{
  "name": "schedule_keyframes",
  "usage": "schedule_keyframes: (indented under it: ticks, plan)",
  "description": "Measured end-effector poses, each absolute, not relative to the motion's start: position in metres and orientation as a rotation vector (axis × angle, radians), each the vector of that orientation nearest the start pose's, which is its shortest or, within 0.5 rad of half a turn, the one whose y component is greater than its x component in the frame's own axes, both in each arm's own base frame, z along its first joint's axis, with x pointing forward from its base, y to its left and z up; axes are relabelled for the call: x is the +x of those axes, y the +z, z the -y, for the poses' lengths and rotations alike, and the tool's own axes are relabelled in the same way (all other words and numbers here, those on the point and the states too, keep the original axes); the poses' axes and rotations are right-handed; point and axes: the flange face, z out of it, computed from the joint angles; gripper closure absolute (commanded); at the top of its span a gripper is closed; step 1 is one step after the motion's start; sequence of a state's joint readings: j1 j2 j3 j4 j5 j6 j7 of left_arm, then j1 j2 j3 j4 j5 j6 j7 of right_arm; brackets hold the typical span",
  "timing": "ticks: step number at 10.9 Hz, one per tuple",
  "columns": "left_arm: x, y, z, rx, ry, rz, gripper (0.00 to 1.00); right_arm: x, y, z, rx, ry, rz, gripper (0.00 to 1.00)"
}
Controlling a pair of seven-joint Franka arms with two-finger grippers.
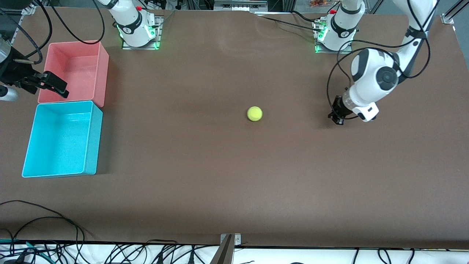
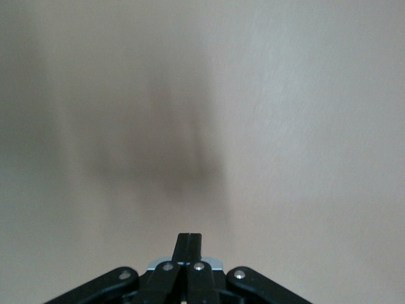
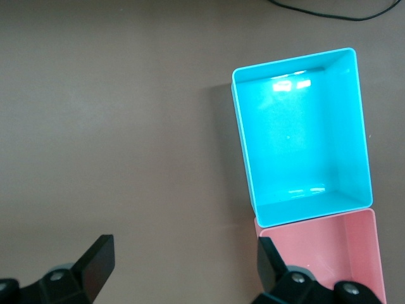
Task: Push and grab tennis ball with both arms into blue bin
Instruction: 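Push the tennis ball with the left gripper toward the cyan bin, then push the ball further with the left gripper while the right gripper reaches it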
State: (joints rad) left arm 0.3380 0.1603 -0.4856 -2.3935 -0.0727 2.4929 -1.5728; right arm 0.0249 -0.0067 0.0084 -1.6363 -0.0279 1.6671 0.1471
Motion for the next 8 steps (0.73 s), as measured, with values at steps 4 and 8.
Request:
schedule_keyframes:
  ticks: [4, 8]
  plan:
    - [0.521, 0.290, 0.015, -2.410, 0.192, 1.975, 0.79, 0.573, 0.587, -0.031, -3.163, -0.050, -0.133, 0.00]
    - [0.548, 0.335, -0.027, -2.527, 0.148, 1.829, 0.00, 0.576, 0.578, -0.047, -3.165, -0.034, -0.092, 0.00]
